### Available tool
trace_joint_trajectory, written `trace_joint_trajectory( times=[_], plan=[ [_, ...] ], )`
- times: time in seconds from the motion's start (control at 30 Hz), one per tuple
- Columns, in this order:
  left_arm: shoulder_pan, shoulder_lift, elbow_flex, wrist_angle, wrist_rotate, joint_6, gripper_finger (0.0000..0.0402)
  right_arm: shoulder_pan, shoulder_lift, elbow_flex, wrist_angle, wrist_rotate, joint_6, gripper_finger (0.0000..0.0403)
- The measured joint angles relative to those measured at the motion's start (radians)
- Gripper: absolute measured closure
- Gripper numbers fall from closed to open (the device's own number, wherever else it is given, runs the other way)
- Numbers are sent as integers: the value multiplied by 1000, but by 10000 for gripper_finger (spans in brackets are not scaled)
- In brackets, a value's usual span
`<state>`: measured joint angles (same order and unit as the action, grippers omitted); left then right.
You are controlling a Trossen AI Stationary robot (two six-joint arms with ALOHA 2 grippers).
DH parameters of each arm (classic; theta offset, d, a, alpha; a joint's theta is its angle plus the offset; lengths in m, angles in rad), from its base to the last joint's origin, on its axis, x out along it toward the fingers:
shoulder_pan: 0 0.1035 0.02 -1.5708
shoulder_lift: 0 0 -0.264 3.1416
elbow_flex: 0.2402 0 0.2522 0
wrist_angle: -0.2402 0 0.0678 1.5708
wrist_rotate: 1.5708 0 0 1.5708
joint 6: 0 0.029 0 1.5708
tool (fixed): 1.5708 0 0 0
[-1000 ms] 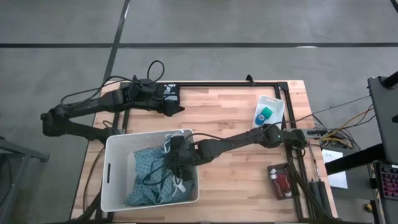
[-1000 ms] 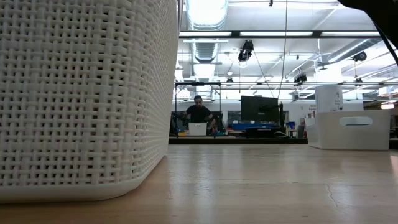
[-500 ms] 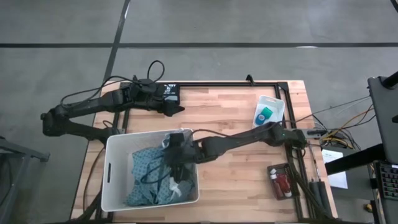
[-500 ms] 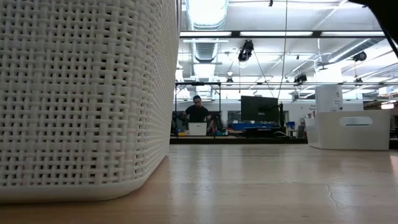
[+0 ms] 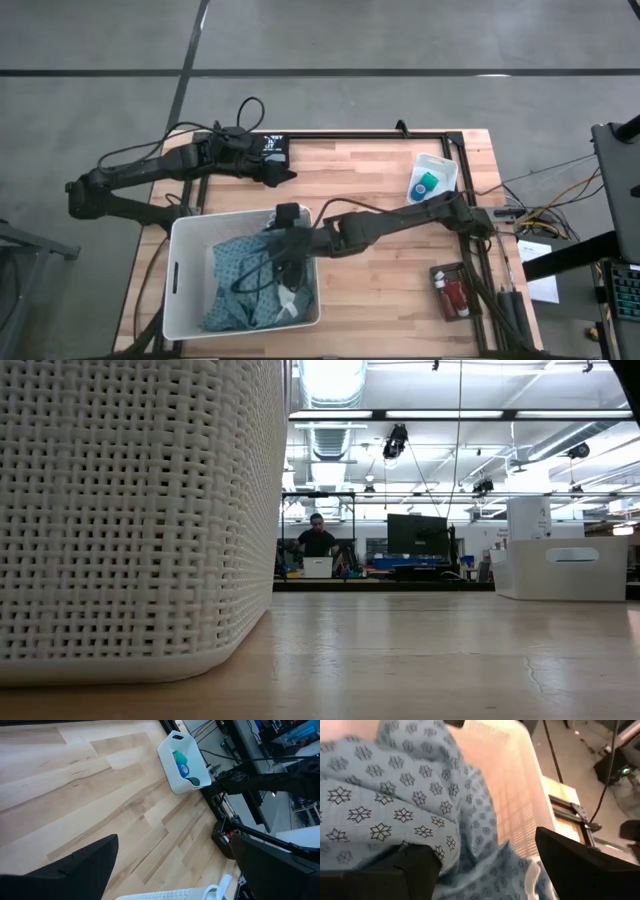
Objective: Pick & Place Medicine items
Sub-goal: Put the blue patient gown into the big white bin
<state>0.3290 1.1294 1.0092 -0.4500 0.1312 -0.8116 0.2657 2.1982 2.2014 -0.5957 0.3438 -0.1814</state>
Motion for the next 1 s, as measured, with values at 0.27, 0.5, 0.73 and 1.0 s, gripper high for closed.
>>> trace_joint_trajectory(
  times=[0.27, 0.5, 0.73, 1.0],
  plan=[
    [0, 0, 0, 0, 0, 0, 9, 1, -84, 0, -54, 45, -14, 101],
    [0, 0, 0, 0, 0, 3, 9, 19, -148, -14, -141, 51, -18, 101],
    [0, 0, 0, 0, 0, 2, 9, 41, -261, -132, -65, 102, -29, 101],
    [0, 0, 0, 0, 0, 2, 9, 42, -378, -402, 118, 51, -37, 101]
  ],
)
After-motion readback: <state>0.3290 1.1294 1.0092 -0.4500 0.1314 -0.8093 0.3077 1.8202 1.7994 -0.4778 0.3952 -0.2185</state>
